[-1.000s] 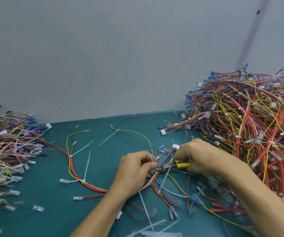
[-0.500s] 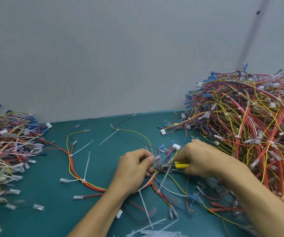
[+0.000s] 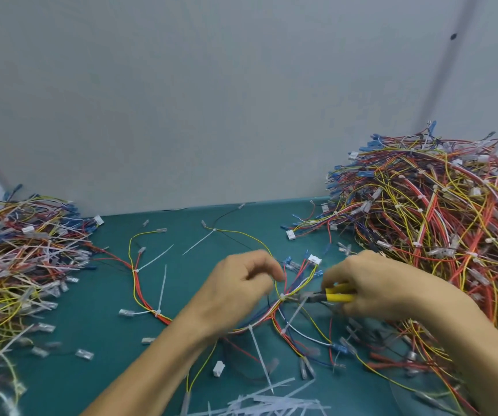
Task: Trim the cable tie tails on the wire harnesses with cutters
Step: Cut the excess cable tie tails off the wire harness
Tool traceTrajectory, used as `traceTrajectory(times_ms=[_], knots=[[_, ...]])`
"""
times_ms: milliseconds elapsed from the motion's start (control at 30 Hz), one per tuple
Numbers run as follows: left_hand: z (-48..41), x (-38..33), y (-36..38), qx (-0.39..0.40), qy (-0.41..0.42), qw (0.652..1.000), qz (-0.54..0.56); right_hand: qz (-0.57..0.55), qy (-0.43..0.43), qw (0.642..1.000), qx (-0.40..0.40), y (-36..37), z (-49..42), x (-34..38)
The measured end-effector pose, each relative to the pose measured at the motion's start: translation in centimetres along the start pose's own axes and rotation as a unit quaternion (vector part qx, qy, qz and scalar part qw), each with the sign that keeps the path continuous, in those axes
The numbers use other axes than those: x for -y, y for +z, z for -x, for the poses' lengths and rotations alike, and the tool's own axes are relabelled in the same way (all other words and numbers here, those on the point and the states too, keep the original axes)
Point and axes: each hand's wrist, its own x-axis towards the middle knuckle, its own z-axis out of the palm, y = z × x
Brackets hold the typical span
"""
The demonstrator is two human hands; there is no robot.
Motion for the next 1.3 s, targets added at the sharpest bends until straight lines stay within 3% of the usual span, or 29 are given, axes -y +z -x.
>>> traceTrajectory(times_ms=[133,333,600,1300], knots=[[1.4,1.4,1.4,0.058,0.028,0.997,-0.053,-0.006,0.014,0.999,0.032,0.8,1.2,-0.1],[0.7,3.3,2.2,0.053,0.033,0.996,-0.070,-0.006,0.006,0.999,0.034,1.2,1.2,-0.3],[0.5,4.1,2.2,0.073,-0.030,0.994,0.076,0.016,-0.016,0.999,0.022,1.5,1.3,1.0],[0.2,4.3,2.1,0.055,-0.055,0.995,0.062,0.100,0.001,0.995,-0.019,1.8,1.5,2.2]])
